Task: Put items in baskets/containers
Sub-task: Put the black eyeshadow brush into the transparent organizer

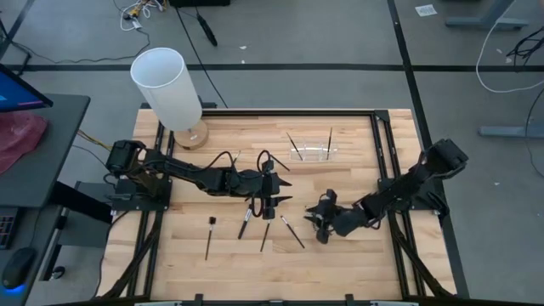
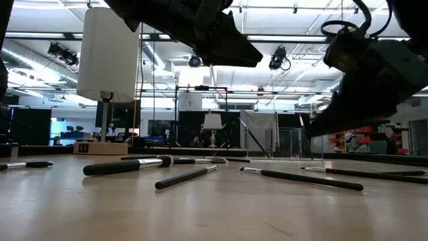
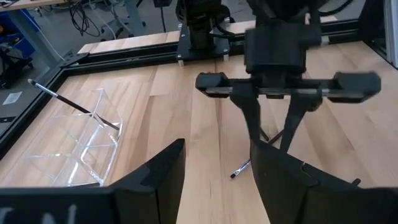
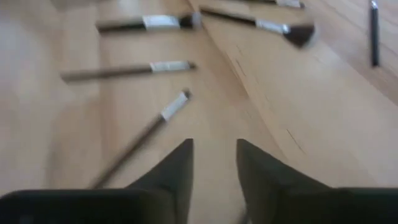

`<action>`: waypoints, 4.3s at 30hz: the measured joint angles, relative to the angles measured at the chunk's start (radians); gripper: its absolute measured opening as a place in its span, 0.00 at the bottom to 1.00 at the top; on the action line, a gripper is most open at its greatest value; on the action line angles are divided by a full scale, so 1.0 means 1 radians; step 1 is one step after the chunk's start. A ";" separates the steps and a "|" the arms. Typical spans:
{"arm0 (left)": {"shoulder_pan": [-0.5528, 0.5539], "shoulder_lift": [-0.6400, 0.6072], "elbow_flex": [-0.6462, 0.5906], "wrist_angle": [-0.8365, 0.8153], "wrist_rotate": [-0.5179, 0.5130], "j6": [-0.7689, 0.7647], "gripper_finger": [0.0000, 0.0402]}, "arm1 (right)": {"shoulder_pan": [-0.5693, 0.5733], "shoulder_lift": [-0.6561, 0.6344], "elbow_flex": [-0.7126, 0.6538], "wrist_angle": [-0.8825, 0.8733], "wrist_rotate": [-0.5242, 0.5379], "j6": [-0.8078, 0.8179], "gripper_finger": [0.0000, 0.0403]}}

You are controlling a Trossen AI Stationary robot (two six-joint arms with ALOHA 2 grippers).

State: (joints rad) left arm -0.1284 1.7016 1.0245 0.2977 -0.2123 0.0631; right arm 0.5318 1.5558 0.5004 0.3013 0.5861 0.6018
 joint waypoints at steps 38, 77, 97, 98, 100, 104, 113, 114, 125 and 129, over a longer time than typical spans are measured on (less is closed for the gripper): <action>0.000 0.001 -0.001 -0.005 0.009 0.000 0.46 | 0.018 0.215 -0.020 -0.029 0.104 0.093 0.03; -0.011 0.090 -0.002 0.477 0.356 0.143 0.46 | -0.070 -0.014 0.058 1.215 -0.324 -1.109 0.01; -0.040 0.089 -0.002 0.645 0.344 0.079 0.29 | -0.090 0.113 0.168 1.195 -0.384 -1.195 0.01; -0.040 0.089 -0.002 0.642 0.345 0.079 0.26 | -0.090 0.113 0.168 1.195 -0.384 -1.194 0.01; -0.040 0.089 -0.002 0.632 0.346 0.080 0.21 | -0.085 0.113 0.168 1.192 -0.380 -1.193 0.01; -0.040 0.089 -0.002 0.601 0.380 0.104 0.08 | -0.070 0.114 0.167 1.174 -0.306 -1.171 0.03; -0.065 0.089 -0.002 0.519 0.298 0.158 0.03 | -0.056 0.114 0.166 1.092 -0.237 -1.054 0.15; -0.068 0.089 -0.002 0.498 0.270 0.164 0.03 | -0.049 0.114 0.166 1.083 -0.215 -1.052 0.16; -0.044 0.088 0.000 0.186 -0.100 0.113 0.04 | 0.102 0.031 0.165 0.721 0.477 -0.986 0.35; -0.014 0.088 0.000 0.114 -0.099 0.052 0.03 | 0.103 -0.005 0.165 0.587 0.523 -0.848 0.40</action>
State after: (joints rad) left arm -0.1424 1.7893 1.0241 0.4113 -0.3111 0.1150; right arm 0.6346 1.5509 0.6655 0.8884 1.1091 -0.2460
